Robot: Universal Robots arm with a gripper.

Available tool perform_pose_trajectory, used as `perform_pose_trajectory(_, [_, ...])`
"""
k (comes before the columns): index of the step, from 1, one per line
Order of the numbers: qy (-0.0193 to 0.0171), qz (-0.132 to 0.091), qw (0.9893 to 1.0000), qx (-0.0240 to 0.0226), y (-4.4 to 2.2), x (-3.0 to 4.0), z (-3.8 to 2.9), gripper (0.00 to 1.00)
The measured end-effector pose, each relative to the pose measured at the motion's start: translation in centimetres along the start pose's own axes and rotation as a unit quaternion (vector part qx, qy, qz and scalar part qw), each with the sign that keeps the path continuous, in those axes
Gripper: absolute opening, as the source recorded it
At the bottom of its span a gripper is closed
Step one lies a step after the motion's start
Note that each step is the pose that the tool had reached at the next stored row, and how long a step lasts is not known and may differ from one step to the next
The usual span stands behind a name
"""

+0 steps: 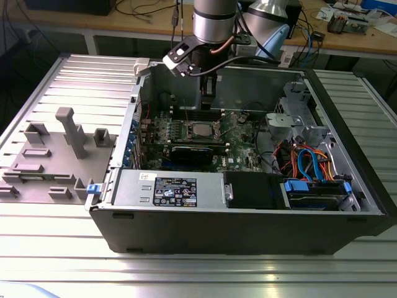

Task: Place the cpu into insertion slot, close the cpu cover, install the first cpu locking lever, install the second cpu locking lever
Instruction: 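Close the cpu cover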

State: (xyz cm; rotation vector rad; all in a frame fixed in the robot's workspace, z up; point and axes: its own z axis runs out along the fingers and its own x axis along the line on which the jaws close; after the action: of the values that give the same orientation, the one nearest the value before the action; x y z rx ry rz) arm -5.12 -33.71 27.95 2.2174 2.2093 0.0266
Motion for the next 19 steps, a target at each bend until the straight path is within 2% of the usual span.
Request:
perform_pose_trajectory(4, [0.0, 0.0, 1.0, 0.0, 0.02, 0.01, -0.08, 0.11])
perform_pose_trajectory(14, [0.0001, 0.0, 1.0, -0.0001, 0.04, 0.01, -0.98, 0.11])
perform_pose_trajectory(19, [0.0, 0.0, 1.0, 0.0, 0.03, 0.01, -1.01, 0.11])
